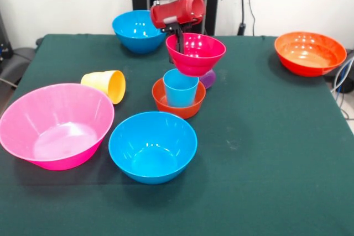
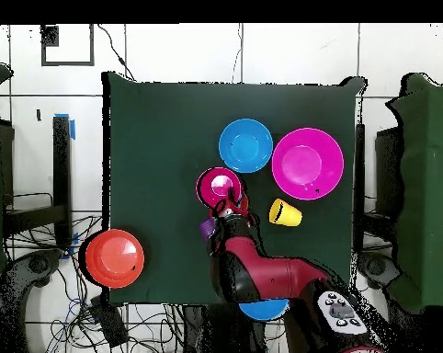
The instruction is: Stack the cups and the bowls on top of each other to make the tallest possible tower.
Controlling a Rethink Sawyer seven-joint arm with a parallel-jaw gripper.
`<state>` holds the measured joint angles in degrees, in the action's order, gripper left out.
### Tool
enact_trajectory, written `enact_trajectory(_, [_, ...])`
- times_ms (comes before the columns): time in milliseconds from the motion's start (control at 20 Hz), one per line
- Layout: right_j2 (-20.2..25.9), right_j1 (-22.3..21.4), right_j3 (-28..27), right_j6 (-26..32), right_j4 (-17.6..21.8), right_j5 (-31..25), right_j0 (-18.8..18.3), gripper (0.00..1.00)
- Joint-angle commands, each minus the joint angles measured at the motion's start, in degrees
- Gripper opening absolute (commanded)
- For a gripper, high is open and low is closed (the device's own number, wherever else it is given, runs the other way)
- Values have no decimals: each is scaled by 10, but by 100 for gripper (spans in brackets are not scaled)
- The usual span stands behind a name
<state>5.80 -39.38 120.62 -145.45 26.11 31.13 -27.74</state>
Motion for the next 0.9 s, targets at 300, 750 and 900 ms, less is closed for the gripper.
enact_trajectory(300, [40, 51, -51, -41, 4, -64, -6, 0])
enact_trajectory(750, [39, 57, -53, -40, 16, -56, -15, 0])
enact_trajectory(900, [34, 60, -53, -39, 15, -47, -12, 0])
